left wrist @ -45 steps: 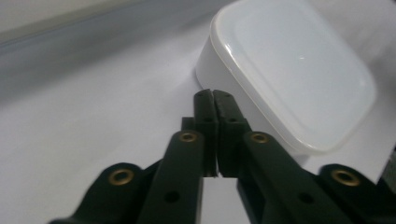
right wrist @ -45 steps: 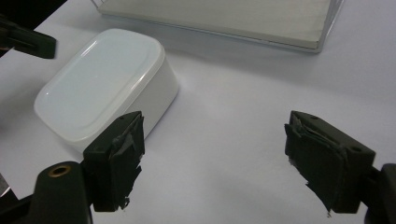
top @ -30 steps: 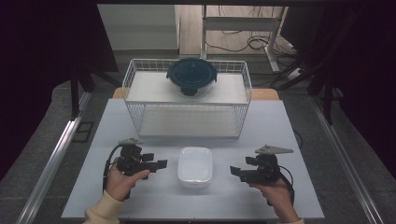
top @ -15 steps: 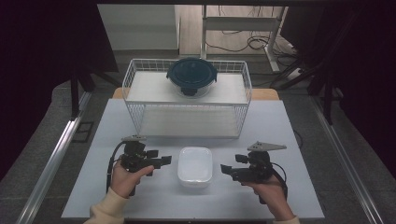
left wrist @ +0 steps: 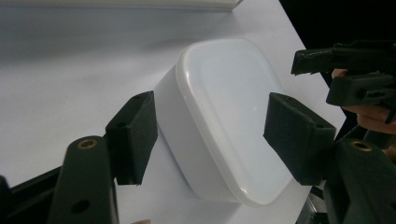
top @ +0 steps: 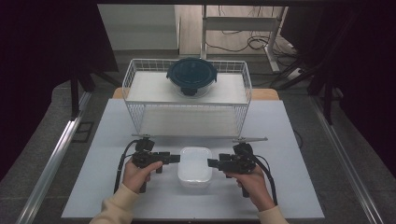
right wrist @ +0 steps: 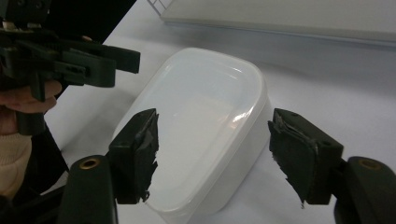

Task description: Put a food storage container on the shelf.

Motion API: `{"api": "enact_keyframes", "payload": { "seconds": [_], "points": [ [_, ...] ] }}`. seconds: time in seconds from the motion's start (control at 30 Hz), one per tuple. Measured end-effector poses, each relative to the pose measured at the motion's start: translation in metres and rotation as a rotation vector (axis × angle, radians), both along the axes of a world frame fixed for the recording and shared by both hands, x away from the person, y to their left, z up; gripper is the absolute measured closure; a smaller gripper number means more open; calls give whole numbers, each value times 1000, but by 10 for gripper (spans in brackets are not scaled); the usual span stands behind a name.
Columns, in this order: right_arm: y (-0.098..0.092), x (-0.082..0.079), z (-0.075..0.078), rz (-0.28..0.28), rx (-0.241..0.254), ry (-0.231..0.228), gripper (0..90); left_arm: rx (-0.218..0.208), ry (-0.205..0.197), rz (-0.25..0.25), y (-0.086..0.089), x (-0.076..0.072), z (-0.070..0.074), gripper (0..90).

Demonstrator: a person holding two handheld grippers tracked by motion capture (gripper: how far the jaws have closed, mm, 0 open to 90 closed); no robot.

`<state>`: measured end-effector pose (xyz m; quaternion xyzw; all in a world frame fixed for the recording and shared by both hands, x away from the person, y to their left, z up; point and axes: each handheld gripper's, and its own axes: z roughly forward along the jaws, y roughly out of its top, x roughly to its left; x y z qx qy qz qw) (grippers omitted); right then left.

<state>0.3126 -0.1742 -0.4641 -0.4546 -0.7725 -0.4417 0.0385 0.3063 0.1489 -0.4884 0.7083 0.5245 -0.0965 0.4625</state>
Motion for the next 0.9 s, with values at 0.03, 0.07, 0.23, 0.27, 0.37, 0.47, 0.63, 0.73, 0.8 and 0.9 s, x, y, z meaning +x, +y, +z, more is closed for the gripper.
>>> {"api": "enact_keyframes", "payload": {
  "seconds": [0.03, 0.07, 0.23, 0.27, 0.37, 0.47, 0.63, 0.73, 0.8, 0.9],
  "points": [
    [0, 1, -2, -4, 5, 8, 343, 0, 0, 0, 0, 0, 0, 350],
    [0, 2, -4, -8, 13, 17, 349, -14, 16, -10, -1, 2, -4, 355],
    [1, 4, -18, -13, 23, 66, 380, -11, 34, -28, -5, 4, -10, 386],
    [2, 4, -19, -13, 24, 76, 390, -13, 35, -31, -5, 4, -10, 390],
    [4, 4, -24, -17, 35, 94, 426, -33, 54, -37, -7, 5, -13, 407],
    [4, 6, -27, -23, 53, 120, 450, -45, 62, -60, -7, 8, -15, 442],
    [4, 6, -30, -27, 67, 146, 498, -80, 87, -71, -7, 8, -18, 488],
    [3, 7, -33, -38, 86, 179, 539, -115, 123, -76, -6, 9, -24, 542],
    [2, 7, -34, -52, 97, 195, 566, -114, 134, -77, -6, 8, -25, 579],
    [-1, 7, -34, -67, 119, 215, 622, -118, 138, -63, -5, 8, -26, 613]
  ]
}}
